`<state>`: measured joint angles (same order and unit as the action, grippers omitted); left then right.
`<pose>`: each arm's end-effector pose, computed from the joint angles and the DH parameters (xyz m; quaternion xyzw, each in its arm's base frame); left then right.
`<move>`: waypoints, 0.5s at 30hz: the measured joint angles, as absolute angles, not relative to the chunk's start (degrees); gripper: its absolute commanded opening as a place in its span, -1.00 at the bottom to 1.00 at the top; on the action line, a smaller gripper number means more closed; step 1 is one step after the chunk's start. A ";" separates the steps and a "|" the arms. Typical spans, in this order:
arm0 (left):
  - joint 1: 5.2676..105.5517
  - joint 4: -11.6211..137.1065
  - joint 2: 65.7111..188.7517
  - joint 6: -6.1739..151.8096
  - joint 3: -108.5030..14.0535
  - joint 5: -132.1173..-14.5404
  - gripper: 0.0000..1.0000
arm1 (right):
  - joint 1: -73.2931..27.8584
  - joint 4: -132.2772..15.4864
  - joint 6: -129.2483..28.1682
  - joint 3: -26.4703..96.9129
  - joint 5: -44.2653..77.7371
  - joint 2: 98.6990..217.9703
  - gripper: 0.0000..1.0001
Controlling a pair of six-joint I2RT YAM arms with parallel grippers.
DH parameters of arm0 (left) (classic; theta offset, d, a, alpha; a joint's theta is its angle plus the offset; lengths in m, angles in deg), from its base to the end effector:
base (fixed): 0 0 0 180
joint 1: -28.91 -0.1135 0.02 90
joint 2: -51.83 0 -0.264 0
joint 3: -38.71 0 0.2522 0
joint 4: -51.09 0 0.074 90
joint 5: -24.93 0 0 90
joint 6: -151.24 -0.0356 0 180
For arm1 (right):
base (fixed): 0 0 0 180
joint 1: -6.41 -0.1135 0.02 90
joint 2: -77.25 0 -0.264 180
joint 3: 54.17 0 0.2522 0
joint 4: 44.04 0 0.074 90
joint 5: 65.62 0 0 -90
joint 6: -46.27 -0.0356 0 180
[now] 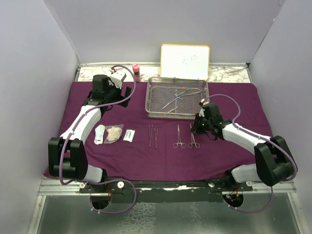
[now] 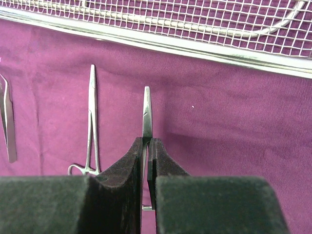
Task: Open and lay out the surgical kit
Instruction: Place the medical item in the surgical kit.
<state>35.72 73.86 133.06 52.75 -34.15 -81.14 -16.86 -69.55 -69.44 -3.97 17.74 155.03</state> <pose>0.3184 -0.0480 0.2817 0.1829 0.8456 -0.1146 0.4883 0.2311 0.1039 0.1673 0.0018 0.9472 0.1810 0.2648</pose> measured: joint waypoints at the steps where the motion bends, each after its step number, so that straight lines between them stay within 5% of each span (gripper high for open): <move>1: 35.72 73.86 133.06 52.75 -34.15 -81.17 0.98 | -16.86 -69.46 -69.44 -4.01 17.74 155.12 -0.98; 15: 35.72 73.86 133.06 52.77 -34.15 -81.23 0.98 | -16.84 -67.84 -69.42 -4.64 17.74 155.88 -0.98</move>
